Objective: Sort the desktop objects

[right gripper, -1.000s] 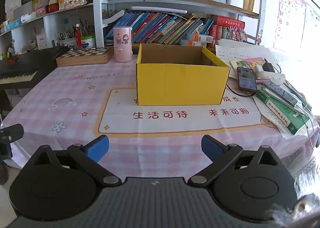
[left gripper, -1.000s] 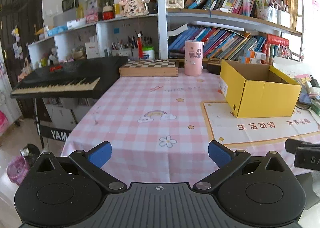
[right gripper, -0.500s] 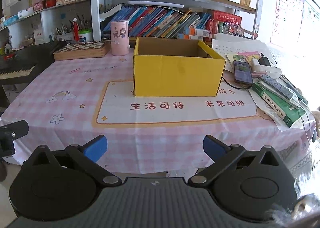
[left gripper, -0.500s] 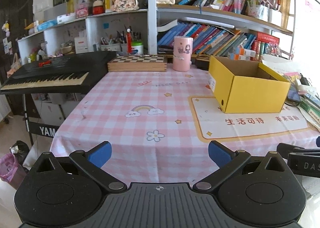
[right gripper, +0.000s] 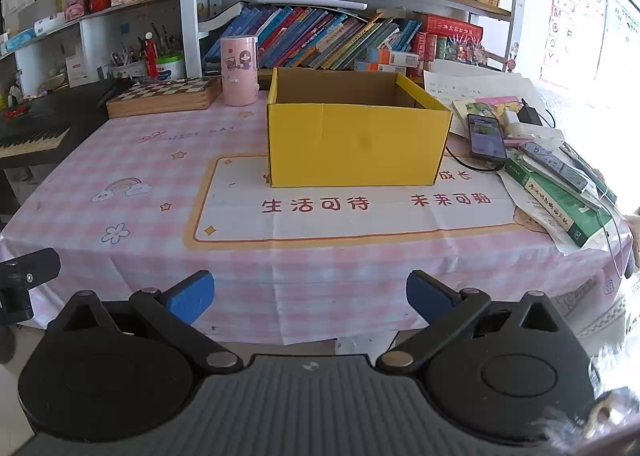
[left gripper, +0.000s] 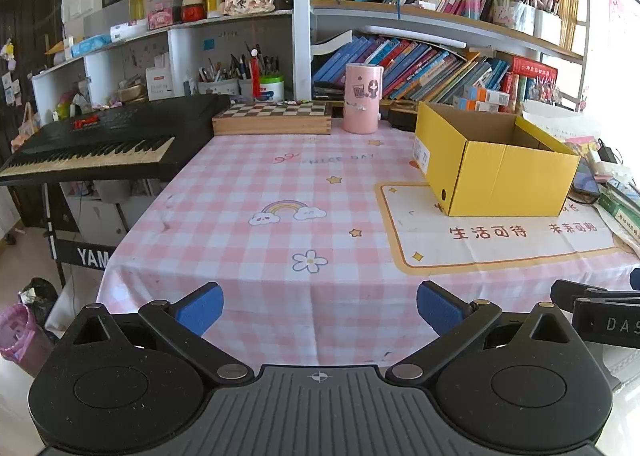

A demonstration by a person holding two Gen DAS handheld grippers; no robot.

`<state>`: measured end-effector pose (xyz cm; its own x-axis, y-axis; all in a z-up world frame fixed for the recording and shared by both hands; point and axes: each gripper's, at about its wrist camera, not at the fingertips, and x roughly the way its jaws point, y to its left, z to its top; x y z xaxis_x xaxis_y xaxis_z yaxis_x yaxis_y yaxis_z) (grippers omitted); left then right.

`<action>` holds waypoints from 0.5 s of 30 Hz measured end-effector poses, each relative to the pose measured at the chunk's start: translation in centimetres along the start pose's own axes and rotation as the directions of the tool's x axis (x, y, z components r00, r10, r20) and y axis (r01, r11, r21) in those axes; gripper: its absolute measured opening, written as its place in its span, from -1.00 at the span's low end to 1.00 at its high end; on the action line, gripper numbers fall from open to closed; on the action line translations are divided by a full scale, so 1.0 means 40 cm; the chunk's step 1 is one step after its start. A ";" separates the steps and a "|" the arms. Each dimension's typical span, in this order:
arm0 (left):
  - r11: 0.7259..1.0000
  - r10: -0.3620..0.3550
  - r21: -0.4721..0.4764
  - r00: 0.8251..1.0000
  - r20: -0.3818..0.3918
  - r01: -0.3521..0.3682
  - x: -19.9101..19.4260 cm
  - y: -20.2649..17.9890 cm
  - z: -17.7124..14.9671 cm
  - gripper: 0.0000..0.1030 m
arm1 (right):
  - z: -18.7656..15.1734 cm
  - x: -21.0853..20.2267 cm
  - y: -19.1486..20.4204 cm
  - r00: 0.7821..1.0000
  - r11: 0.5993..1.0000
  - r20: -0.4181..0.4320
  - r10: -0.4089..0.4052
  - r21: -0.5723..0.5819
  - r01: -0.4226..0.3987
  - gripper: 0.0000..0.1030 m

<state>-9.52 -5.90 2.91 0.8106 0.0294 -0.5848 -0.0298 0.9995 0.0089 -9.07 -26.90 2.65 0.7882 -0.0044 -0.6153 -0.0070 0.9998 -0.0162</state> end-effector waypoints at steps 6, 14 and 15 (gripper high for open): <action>1.000 -0.006 -0.005 1.000 -0.006 0.006 -0.001 0.001 0.000 1.00 | 0.001 0.000 0.002 1.000 1.000 -0.003 0.001 0.001 -0.001 1.00; 1.000 -0.004 -0.016 1.000 -0.013 0.004 0.000 0.004 -0.003 1.00 | -0.001 0.000 0.010 1.000 1.000 -0.010 0.011 -0.004 -0.011 1.00; 1.000 -0.004 -0.015 1.000 -0.012 0.004 -0.001 0.004 -0.003 1.00 | -0.002 0.000 0.011 1.000 1.000 -0.012 0.012 -0.004 -0.012 1.00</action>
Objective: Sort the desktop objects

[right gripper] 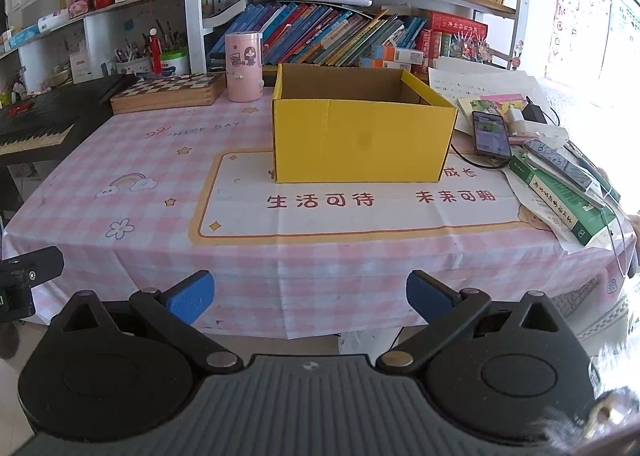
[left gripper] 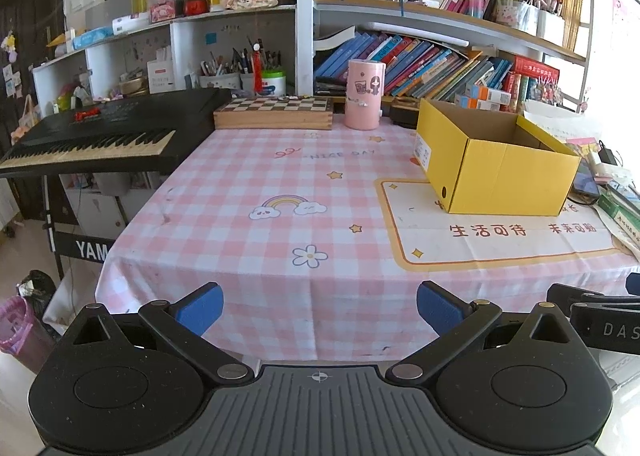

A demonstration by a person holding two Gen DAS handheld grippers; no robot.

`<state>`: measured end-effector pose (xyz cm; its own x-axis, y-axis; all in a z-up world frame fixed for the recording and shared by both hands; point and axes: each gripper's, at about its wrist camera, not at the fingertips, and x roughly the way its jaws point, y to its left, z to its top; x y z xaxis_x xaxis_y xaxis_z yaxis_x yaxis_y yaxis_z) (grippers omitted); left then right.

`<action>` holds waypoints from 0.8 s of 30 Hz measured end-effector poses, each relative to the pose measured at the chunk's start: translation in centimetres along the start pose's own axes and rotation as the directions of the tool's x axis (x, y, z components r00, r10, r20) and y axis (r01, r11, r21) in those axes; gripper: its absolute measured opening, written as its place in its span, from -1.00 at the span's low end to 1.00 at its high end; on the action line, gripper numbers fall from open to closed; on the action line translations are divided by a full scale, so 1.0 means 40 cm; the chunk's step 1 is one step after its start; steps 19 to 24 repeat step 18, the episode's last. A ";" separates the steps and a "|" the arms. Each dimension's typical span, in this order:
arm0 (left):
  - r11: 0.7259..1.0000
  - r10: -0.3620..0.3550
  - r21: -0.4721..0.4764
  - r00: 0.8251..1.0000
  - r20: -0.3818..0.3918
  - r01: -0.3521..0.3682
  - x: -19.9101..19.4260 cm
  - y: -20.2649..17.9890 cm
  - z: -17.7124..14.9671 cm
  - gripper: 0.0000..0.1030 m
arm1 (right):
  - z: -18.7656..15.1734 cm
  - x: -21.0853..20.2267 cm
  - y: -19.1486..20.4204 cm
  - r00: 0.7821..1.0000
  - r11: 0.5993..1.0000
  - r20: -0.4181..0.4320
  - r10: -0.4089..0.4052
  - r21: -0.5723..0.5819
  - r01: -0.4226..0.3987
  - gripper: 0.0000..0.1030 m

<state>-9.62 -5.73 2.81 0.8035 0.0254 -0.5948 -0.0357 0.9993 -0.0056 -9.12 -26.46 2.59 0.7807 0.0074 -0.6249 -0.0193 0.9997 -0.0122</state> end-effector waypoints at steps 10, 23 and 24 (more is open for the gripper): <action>1.000 -0.001 -0.001 1.000 -0.012 0.001 0.002 -0.001 -0.003 1.00 | 0.001 0.002 0.002 1.000 1.000 -0.006 0.004 -0.001 -0.004 1.00; 1.000 0.001 -0.008 1.000 -0.011 -0.001 0.000 0.004 -0.005 1.00 | -0.005 0.006 0.006 1.000 1.000 -0.017 0.008 -0.001 -0.008 1.00; 1.000 0.001 -0.008 1.000 -0.011 -0.001 0.000 0.004 -0.005 1.00 | -0.005 0.006 0.006 1.000 1.000 -0.017 0.008 -0.001 -0.008 1.00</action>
